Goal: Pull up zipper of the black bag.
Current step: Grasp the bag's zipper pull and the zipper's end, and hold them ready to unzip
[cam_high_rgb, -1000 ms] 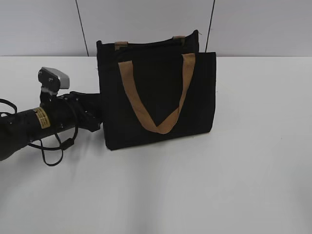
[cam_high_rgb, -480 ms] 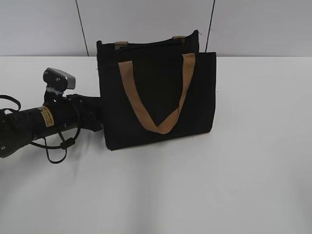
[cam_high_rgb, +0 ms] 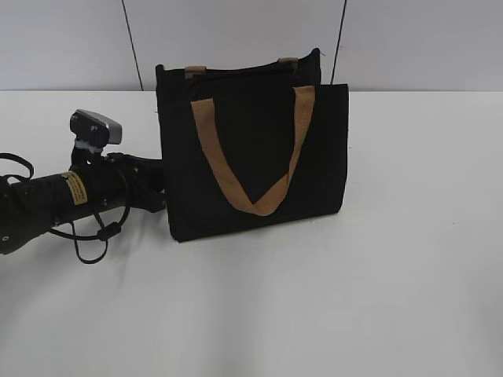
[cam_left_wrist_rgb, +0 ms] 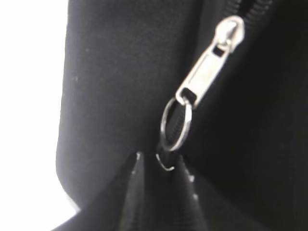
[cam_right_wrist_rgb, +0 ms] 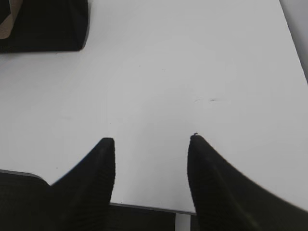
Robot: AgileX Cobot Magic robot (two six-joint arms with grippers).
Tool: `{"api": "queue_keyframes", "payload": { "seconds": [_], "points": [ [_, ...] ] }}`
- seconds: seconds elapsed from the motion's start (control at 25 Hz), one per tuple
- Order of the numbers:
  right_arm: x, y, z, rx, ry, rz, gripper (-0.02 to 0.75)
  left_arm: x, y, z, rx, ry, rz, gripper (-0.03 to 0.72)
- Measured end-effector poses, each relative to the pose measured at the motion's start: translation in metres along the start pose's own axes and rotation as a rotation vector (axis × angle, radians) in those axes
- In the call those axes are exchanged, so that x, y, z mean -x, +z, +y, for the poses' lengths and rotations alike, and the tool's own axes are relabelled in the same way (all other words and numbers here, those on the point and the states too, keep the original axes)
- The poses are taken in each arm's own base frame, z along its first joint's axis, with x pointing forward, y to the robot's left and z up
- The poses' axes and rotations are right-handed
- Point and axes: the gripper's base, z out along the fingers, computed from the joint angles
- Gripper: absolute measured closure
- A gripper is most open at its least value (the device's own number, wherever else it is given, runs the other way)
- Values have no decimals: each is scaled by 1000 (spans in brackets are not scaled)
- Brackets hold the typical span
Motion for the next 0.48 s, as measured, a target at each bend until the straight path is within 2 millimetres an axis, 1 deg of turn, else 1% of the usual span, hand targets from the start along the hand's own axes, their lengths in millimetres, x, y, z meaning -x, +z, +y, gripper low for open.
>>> {"api": "queue_keyframes", "payload": {
  "seconds": [0.12,0.16,0.24,0.4,0.48],
  "points": [
    [0,0,0,0,0,0,360,0,0,0,0,0,0,629],
    [0,0,0,0,0,0,360,0,0,0,0,0,0,653],
    [0,0,0,2,1,0,360,0,0,0,-2,0,-4,671],
    [0,0,2,23,12,-5,360,2,0,-1,-3,0,-10,673],
    [1,0,4,45,24,-9,360,9,-2,-1,4,13,-13,673]
  ]
}}
